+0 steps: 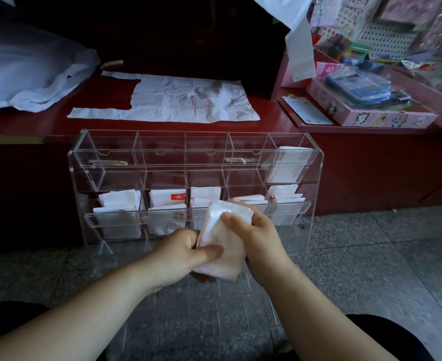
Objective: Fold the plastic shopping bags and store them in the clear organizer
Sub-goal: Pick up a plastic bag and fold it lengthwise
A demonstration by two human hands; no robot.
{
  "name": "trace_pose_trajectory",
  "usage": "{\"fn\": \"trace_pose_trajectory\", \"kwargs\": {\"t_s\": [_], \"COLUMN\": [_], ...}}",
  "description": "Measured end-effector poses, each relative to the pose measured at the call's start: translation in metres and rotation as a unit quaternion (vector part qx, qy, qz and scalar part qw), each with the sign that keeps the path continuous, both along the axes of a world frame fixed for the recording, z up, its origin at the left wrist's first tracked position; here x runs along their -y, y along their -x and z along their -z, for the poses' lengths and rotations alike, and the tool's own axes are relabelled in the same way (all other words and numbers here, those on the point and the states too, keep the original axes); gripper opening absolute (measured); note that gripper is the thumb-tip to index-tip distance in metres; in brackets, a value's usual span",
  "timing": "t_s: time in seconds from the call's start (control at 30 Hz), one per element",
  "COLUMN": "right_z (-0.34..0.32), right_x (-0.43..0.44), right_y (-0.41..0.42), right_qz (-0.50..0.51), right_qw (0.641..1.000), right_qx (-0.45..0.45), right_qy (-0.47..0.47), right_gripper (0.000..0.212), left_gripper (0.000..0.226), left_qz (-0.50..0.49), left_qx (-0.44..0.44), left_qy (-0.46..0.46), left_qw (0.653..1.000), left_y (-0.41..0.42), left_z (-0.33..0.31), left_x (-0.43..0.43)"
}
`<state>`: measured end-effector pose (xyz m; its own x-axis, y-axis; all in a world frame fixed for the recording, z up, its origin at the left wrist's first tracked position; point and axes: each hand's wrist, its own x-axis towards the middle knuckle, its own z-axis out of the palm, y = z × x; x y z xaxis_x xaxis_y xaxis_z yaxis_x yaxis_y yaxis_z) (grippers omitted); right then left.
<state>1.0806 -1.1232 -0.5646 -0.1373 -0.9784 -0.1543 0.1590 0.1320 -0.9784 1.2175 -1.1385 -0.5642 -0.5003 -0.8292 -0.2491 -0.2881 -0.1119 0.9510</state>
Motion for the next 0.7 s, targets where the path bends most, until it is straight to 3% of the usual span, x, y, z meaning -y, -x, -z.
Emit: {"fn": "trace_pose_trajectory", "kwargs": {"t_s": [0.13, 0.3, 0.37, 0.5, 0.6, 0.7], "right_z": [-0.001, -0.006, -0.006, -0.004, -0.002, -0.006], "right_x": [0.001, 0.004, 0.004, 0.003, 0.002, 0.001], "right_y": [0.002, 0.01, 0.011, 0.007, 0.002, 0.003], "right_qz": [0.038, 0.081, 0.093, 0.124, 0.118, 0.04], "right_qw": [0.999, 0.991, 0.99, 0.991, 0.993, 0.999], "right_qx": [-0.01, -0.086, -0.092, -0.042, -0.004, 0.01], "right_qy": [0.026, 0.058, 0.059, 0.026, 0.005, 0.001], "right_gripper": [0.022, 0.024, 0.024, 0.02, 0.02, 0.007], "left_gripper": [0.025, 0.028, 0.025, 0.014, 0.015, 0.034], "left_qz": [-0.024, -0.143, -0.212, -0.181, -0.191, -0.224], "left_qx": [0.005, -0.021, -0.078, -0.268, -0.256, -0.183], "left_qy": [-0.034, 0.025, 0.036, -0.131, -0.128, -0.051], "left_qw": [0.999, 0.989, 0.973, 0.937, 0.939, 0.956], "left_y": [-0.001, -0.002, -0.004, -0.005, 0.0, -0.001], "left_z": [0.0, -0.001, -0.002, -0.006, -0.006, -0.004], "left_x": [0.004, 0.01, 0.013, 0.013, 0.011, 0.016]}}
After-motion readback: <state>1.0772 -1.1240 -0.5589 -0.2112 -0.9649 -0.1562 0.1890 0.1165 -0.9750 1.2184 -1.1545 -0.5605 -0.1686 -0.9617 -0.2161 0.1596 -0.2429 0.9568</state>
